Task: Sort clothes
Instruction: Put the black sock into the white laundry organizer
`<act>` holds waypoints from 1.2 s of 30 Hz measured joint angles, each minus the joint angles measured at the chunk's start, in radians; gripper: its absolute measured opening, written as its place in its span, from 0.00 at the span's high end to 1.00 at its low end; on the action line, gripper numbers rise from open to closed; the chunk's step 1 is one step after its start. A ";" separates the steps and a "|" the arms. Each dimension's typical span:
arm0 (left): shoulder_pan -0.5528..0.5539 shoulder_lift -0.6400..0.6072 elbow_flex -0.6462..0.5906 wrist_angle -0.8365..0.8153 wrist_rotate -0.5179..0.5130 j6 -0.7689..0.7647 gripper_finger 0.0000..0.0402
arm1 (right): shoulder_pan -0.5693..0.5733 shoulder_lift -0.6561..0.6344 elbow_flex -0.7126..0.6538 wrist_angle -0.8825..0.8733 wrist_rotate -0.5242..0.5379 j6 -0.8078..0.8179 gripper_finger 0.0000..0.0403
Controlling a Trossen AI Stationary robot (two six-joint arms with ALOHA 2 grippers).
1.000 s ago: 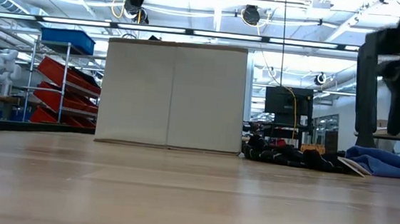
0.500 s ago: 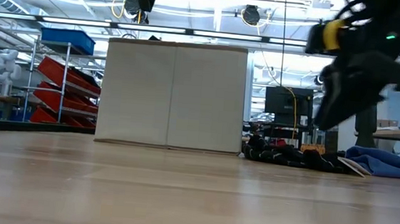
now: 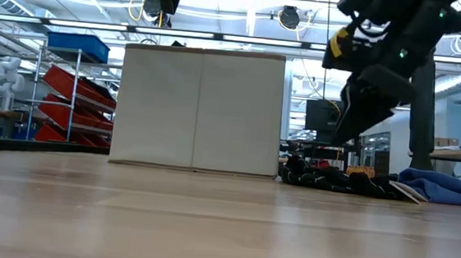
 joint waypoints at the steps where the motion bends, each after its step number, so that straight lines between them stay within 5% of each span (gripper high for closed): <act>1: 0.000 0.000 0.000 0.000 0.003 0.000 0.55 | -0.007 0.000 -0.016 0.014 -0.010 -0.005 0.44; 11: 0.000 0.000 0.000 0.003 0.011 -0.001 0.55 | -0.079 0.000 -0.129 0.162 0.037 0.001 0.44; 22: 0.000 0.000 0.000 0.006 0.011 -0.001 0.55 | -0.162 0.039 -0.208 0.254 -0.027 0.042 0.48; 26: 0.000 0.000 0.000 0.007 0.011 -0.002 0.55 | -0.171 0.063 -0.243 0.293 -0.016 0.100 0.59; 32: 0.000 0.000 0.000 0.007 0.011 -0.026 0.55 | -0.175 0.059 -0.251 0.288 -0.008 0.111 0.94; 36: -0.006 0.000 0.000 0.007 0.011 -0.027 0.55 | -0.175 0.024 -0.234 0.254 -0.023 0.099 0.97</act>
